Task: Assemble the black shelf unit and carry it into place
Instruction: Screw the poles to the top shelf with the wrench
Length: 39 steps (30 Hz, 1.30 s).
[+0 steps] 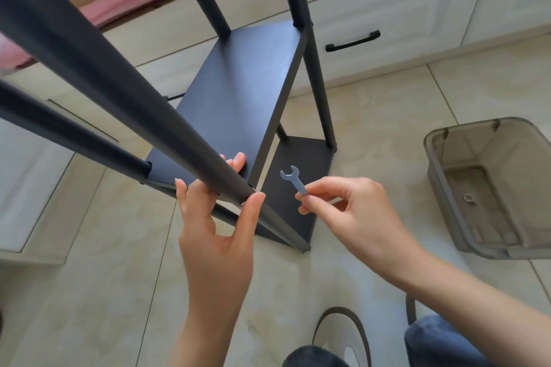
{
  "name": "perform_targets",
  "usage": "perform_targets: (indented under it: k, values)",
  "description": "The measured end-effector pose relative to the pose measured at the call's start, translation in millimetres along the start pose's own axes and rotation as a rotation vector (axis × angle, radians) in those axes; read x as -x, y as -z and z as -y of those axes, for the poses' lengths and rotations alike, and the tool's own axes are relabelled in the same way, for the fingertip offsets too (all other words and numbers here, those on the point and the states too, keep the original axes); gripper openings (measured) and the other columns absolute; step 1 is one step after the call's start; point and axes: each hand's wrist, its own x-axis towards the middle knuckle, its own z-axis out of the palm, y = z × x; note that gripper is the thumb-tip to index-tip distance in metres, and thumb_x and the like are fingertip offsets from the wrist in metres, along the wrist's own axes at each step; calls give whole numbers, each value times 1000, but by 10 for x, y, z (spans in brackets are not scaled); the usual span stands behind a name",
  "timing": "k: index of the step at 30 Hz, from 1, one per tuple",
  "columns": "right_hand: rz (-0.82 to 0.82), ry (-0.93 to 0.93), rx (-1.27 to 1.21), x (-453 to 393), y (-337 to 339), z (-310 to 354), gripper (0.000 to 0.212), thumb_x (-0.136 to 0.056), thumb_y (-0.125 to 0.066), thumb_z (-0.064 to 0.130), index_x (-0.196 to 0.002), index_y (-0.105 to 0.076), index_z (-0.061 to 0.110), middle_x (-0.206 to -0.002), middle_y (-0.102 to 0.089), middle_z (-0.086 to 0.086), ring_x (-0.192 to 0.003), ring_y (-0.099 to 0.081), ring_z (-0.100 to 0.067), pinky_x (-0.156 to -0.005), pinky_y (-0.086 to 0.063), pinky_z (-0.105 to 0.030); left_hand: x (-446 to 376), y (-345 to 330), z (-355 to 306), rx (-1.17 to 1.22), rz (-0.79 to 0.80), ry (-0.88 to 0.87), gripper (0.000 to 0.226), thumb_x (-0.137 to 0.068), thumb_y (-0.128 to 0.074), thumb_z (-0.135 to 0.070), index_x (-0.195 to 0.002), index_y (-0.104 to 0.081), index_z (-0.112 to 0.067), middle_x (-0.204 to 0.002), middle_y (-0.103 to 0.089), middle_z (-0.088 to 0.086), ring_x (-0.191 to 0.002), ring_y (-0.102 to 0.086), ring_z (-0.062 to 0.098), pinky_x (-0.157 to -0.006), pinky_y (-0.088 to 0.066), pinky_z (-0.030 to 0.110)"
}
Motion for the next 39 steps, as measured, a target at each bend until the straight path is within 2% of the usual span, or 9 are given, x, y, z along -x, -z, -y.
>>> perform_targets:
  k: [4, 6, 9, 16, 21, 27, 30, 32, 39]
  values:
    - [-7, 44, 34, -15, -24, -62, 16, -92, -66, 11, -89, -80, 17, -74, -71, 8, -59, -53, -2, -55, -36, -10, 15, 51, 24, 58, -3, -15, 40, -91, -67, -26, -122, -54, -48, -128, -63, -28, -133, -54, 17, -115, -26, 67]
    - [1, 83, 65, -34, -58, -88, 16, -92, -65, 8, -91, -79, 14, -76, -70, 6, -70, -57, -7, -60, -37, -12, 23, 63, 48, 67, 5, -28, 44, -91, -65, -26, -123, -53, -53, -129, -63, -25, -134, -54, 24, -115, -27, 67]
    - [7, 168, 128, -79, -137, -110, 14, -91, -66, 7, -89, -79, 12, -75, -68, 2, -70, -56, -13, -63, -39, -16, 27, 44, 93, 67, 12, -48, 43, -93, -65, -23, -126, -52, -48, -130, -63, -23, -134, -54, 27, -115, -27, 68]
    - [-58, 331, 86, -118, -271, -64, 16, -90, -61, 8, -90, -77, 9, -76, -65, 3, -67, -51, -6, -65, -35, -11, 34, 35, 174, 49, -32, -107, 39, -95, -65, -19, -126, -51, -37, -129, -63, -24, -131, -55, 29, -113, -29, 68]
    - [-109, 222, -90, -111, -248, -143, 15, -91, -65, 0, -96, -78, 5, -78, -67, 3, -73, -60, -9, -67, -39, -10, 61, 26, 193, 55, -2, -106, 40, -95, -63, -15, -129, -50, -31, -130, -62, -22, -132, -54, 25, -114, -27, 68]
    - [-62, 214, -196, -102, -387, -117, 15, -91, -64, 1, -96, -77, 5, -77, -65, 2, -69, -59, 0, -65, -38, -6, 81, 13, 198, 79, 11, -119, 42, -95, -59, -12, -131, -47, -30, -133, -60, -22, -132, -54, 31, -112, -26, 72]
    - [-75, 208, -257, -104, -447, -130, 15, -91, -65, 0, -99, -77, 4, -79, -65, 8, -72, -61, 3, -67, -41, -6, 75, 6, 193, 86, 8, -122, 42, -95, -58, -11, -131, -48, -29, -133, -61, -20, -132, -53, 32, -112, -30, 68]
    - [-111, 236, -259, -108, -467, -153, 16, -91, -64, -1, -99, -76, 4, -80, -66, 3, -75, -62, 0, -70, -41, -8, 74, 1, 193, 88, 5, -125, 43, -94, -59, -10, -131, -48, -30, -132, -61, -20, -132, -53, 34, -112, -33, 66]
    - [-114, 238, -310, -158, -576, -93, 15, -92, -63, 0, -99, -76, 3, -80, -64, 3, -74, -60, -4, -71, -40, -11, 76, 7, 190, 86, 20, -113, 43, -94, -59, -10, -129, -47, -31, -133, -60, -22, -133, -54, 27, -112, -23, 74]
